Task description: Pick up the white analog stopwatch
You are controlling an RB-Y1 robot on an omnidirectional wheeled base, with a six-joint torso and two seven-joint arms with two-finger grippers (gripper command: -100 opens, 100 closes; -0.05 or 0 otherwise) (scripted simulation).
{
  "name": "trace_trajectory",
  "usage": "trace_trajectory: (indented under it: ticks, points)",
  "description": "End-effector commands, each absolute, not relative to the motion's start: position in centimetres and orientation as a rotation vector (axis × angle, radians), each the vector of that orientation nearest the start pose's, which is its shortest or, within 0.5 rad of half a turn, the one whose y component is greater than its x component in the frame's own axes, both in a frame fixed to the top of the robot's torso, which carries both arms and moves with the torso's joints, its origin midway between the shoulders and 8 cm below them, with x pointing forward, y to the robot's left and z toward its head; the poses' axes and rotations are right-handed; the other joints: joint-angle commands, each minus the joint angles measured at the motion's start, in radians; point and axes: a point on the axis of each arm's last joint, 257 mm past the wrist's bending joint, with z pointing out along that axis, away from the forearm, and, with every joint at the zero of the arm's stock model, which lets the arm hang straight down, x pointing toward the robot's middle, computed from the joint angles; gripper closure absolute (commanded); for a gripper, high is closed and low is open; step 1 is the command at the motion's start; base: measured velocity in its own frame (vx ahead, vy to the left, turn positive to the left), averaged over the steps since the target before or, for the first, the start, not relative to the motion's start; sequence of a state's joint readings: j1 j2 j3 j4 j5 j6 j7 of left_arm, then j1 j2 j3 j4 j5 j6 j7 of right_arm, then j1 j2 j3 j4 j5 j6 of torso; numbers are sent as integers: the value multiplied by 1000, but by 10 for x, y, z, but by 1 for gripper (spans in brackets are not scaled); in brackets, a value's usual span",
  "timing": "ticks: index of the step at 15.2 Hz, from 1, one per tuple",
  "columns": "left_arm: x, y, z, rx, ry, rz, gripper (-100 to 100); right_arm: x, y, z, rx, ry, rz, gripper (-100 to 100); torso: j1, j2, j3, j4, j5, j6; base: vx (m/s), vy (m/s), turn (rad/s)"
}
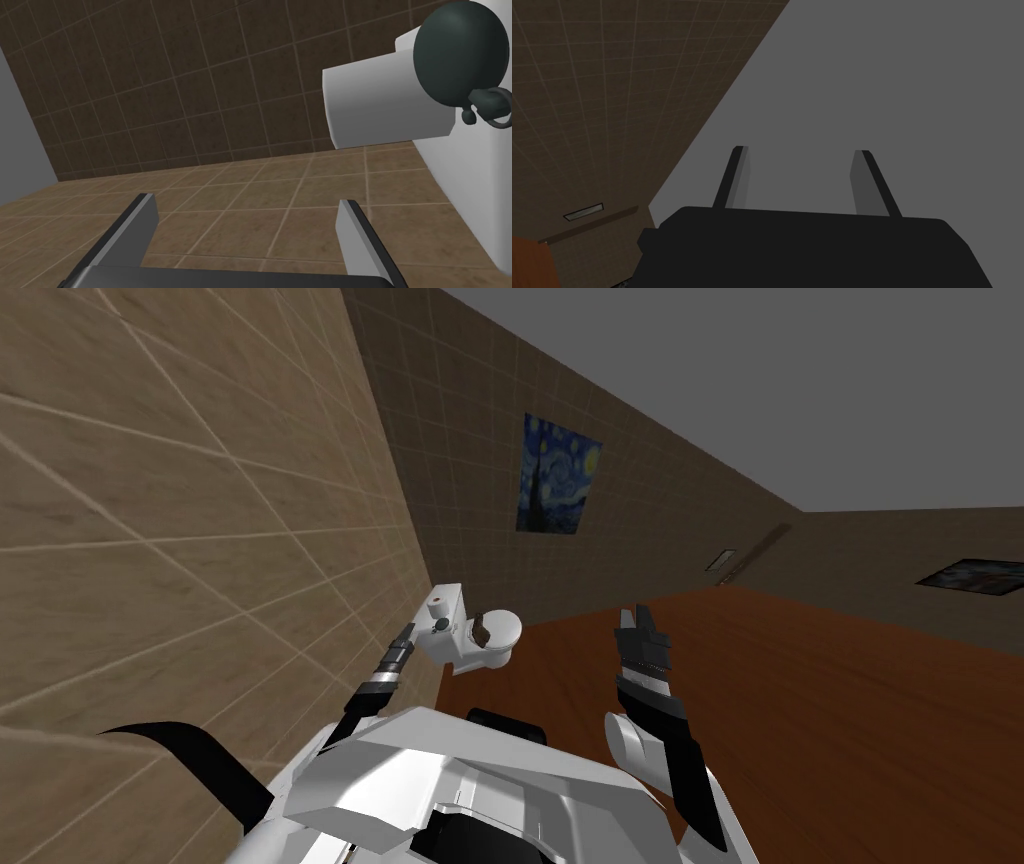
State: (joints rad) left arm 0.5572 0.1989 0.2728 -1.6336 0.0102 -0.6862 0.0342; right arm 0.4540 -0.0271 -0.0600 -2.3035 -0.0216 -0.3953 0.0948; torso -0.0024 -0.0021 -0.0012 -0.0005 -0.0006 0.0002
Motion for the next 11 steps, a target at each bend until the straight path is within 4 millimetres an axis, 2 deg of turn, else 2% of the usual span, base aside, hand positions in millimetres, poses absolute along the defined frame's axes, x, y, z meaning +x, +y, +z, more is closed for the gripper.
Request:
trace_trajectory:
  ticks: [1,3,6,8,11]
  points:
    - [309,459,-229,-937,992,-831,-100,356,-296,32,640,666,1176,0,0,0,0,0,0,0,49,-29,-184]
    - [308,461,-235,-949,998,-824,-100,356,-296,32,640,666,1176,0,0,0,0,0,0,0,38,-18,-98]
    - [291,478,-255,-988,994,-779,-100,356,-296,32,640,666,1176,0,0,0,0,0,0,0,33,-20,-151]
    - [289,479,-259,-995,997,-776,-100,356,-296,32,640,666,1176,0,0,0,0,0,0,0,34,-11,-92]
    - [272,493,-276,-1031,989,-735,-100,356,-296,32,640,666,1176,0,0,1,0,0,0,0,37,-19,-140]
